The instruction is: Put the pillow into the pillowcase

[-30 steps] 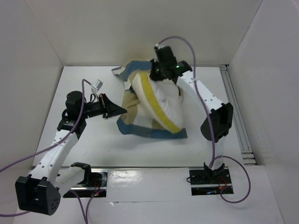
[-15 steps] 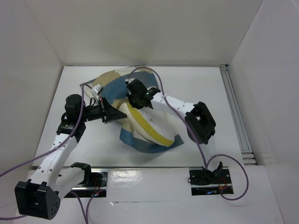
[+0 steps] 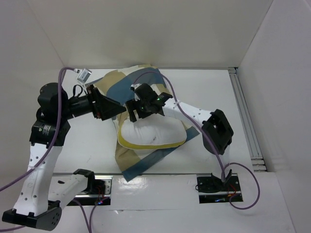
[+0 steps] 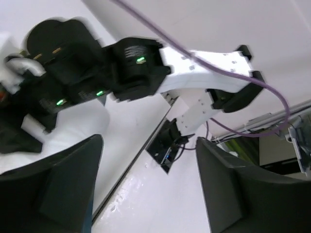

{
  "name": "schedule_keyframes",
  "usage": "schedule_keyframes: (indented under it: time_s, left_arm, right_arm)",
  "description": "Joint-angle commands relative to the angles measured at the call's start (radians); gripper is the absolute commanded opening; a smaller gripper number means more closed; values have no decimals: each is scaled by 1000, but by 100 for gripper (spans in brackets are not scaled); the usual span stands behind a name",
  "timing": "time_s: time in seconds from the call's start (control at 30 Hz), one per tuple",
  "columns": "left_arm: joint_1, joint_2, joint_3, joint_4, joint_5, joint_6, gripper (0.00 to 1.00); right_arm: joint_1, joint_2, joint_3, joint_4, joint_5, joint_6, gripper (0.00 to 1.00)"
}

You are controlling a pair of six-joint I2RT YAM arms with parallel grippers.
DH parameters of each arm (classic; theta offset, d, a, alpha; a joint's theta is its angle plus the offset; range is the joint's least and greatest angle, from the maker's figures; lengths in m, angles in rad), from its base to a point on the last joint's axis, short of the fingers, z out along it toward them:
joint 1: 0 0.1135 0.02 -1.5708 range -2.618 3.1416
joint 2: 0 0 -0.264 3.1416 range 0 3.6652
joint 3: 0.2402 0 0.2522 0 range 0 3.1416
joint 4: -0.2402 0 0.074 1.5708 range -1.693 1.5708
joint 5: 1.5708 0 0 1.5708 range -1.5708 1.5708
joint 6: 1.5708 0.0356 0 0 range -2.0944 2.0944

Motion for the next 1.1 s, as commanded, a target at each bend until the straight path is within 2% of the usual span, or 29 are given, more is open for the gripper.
schedule_keyframes:
  time_s: [0.0, 0.03, 0.1, 0.13, 0.2, 0.27, 0.33, 0.4, 0.47, 0.5, 0.53, 0.57, 0.63, 0.67, 0.7, 0.73, 0.77, 0.8, 0.87, 0.9, 0.93, 1.0, 1.07]
  left_arm:
    - [-1, 23, 3, -153, -101, 125, 86]
    - [-1, 23, 3, -153, -133, 125, 79]
    - [-1, 43, -30, -153, -146, 125, 52]
    - [-1, 54, -31, -153, -146, 113, 48]
    - [-1, 107, -44, -153, -162, 113, 47]
    - [-27, 146, -44, -153, -172, 113, 48]
    - [-56, 187, -44, -171, -212, 113, 54]
    - [-76, 215, -34, -196, -273, 113, 56]
    - [-121, 268, -2, -260, -363, 139, 56]
    - [-140, 290, 11, -286, -402, 154, 56]
    - [-155, 308, 31, -309, -432, 155, 56]
    - [-186, 340, 31, -343, -484, 167, 56]
    - [-212, 351, 54, -352, -528, 167, 56]
    - [-234, 367, 54, -361, -543, 167, 56]
    - [-243, 377, 54, -361, -570, 167, 56]
    - [-254, 387, 67, -361, -586, 167, 57]
    - [-264, 399, 86, -378, -604, 167, 57]
    - [-293, 414, 100, -394, -662, 167, 59]
    - [-333, 474, 147, -461, -748, 167, 62]
    - [-367, 494, 156, -479, -808, 167, 63]
    - [-384, 512, 157, -492, -834, 167, 65]
    - [-421, 561, 166, -492, -870, 167, 70]
    - [-485, 594, 166, -492, -945, 158, 79]
  right_arm:
    - [-54, -181, -21, -36, 34, 19, 89]
    - [-92, -231, -50, -50, 63, 28, 89]
    - [-138, -282, -96, -60, 107, 63, 86]
    - [-194, -333, -162, -60, 143, 77, 67]
    - [-265, -374, -247, -45, 152, 120, 41]
    - [-360, -387, -351, -45, 91, 120, 27]
    - [-388, -387, -418, -36, 74, 131, 23]
    - [-388, -387, -457, -24, 74, 143, 11]
    - [-399, -358, -504, -11, 51, 152, 11]
    - [-399, -358, -515, -1, 31, 152, 17]
    - [-399, -345, -526, 15, -30, 152, 53]
    - [-399, -345, -555, 38, -68, 152, 66]
    - [-379, -345, -568, 108, -139, 172, 64]
    - [-365, -336, -581, 133, -209, 181, 45]
    - [-332, -324, -581, 194, -252, 192, 33]
    - [-310, -315, -581, 226, -300, 203, 26]
    - [-287, -306, -553, 249, -361, 203, 26]
    - [-250, -305, -529, 249, -350, 203, 28]
    - [-239, -305, -499, 228, -273, 203, 45]
    - [-265, -325, -508, 228, -273, 203, 63]
    - [-285, -339, -521, 228, -273, 203, 71]
    - [-330, -361, -569, 237, -273, 212, 81]
    - [-393, -385, -598, 228, -283, 212, 85]
